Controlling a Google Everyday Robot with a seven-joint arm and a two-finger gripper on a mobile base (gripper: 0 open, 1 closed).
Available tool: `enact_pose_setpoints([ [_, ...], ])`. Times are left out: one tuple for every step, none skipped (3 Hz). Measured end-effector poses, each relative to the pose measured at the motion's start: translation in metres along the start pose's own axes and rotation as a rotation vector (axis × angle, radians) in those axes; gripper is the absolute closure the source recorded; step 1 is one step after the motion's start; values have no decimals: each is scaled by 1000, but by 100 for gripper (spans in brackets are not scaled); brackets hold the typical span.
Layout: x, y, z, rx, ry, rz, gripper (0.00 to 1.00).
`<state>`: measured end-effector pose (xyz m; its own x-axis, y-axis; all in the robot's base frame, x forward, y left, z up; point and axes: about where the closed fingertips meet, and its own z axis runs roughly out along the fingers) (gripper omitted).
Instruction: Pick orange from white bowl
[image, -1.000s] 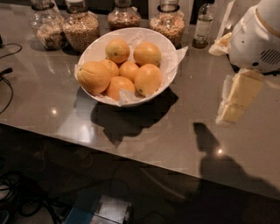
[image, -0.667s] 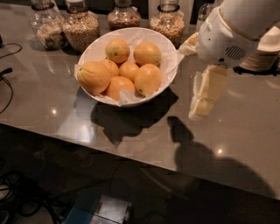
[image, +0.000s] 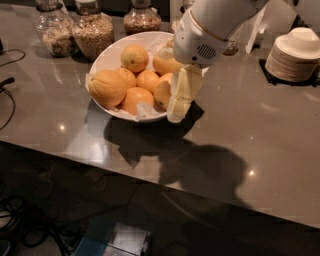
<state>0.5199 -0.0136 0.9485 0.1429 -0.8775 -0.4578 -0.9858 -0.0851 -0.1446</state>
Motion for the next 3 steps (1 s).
enact_pose_setpoints([
  [-38, -21, 36, -66, -37, -27, 0],
  [-77, -31, 68, -136, -62, -70, 0],
  [-128, -28, 95, -213, -70, -149, 0],
])
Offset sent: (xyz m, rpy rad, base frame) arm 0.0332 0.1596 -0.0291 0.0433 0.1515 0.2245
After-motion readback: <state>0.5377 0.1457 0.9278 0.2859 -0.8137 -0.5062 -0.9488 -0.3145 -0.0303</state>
